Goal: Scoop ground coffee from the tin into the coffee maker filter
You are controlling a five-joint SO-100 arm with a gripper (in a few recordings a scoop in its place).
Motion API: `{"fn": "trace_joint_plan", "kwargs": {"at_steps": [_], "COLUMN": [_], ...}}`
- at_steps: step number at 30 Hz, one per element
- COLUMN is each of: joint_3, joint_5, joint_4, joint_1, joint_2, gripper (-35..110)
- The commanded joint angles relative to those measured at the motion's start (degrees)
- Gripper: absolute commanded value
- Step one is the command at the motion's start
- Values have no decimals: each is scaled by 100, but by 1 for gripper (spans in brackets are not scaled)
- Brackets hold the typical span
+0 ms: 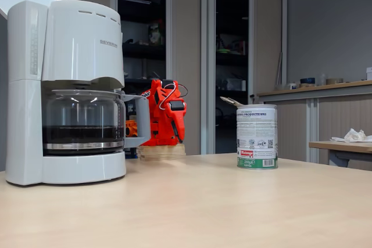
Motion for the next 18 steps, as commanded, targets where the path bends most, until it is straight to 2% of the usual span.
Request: {"fn": "trace_joint_plan", "kwargs": {"at_steps": [1, 4, 7, 11, 12, 15, 18], "joint_3": [35, 35, 35, 35, 35, 35, 35], "joint_5": [35, 167, 211, 114, -246, -325, -369], "joint_4": [70, 44, -633, -1169, -1345, -2215, -2628], "joint_1": [-26, 97, 158, -334, -571, -1485, -1441], "joint_2": [70, 70, 62, 62, 62, 62, 62], "gripper": [0, 1, 0, 0, 0, 0, 1]}}
